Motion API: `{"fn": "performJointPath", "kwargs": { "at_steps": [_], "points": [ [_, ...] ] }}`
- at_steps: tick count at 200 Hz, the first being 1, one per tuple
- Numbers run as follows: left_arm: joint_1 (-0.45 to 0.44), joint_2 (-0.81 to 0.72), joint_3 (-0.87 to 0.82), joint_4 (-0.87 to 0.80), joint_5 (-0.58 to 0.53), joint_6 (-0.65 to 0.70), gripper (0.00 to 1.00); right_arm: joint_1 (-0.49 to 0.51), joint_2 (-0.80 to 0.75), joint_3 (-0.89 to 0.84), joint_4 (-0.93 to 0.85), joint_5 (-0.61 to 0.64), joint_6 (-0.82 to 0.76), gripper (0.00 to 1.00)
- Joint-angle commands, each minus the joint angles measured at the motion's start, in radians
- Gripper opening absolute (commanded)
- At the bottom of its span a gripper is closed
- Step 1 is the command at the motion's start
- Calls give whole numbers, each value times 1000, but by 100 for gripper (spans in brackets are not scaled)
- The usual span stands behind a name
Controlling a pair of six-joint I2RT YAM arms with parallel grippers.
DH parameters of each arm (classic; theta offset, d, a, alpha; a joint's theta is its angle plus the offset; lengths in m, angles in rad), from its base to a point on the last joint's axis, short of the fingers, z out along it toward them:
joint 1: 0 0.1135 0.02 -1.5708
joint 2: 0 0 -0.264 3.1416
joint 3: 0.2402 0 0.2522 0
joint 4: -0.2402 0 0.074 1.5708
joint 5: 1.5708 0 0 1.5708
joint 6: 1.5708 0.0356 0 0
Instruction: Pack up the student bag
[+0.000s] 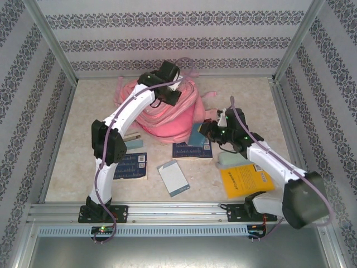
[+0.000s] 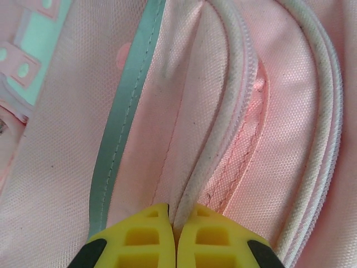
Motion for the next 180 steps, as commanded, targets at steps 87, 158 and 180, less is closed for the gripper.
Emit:
{"fn": "performJointPath", "kwargs": {
  "at_steps": [87, 158, 180],
  "points": [
    [118, -17, 334, -109, 338, -172, 0, 70, 614, 492, 381, 145, 323, 16],
    [185, 3, 317, -10, 420, -299, 0, 175, 987, 901, 402, 197, 395, 63],
    [238, -1, 281, 21, 417, -339, 0, 163, 931, 877, 375, 155, 287, 72]
  ]
}}
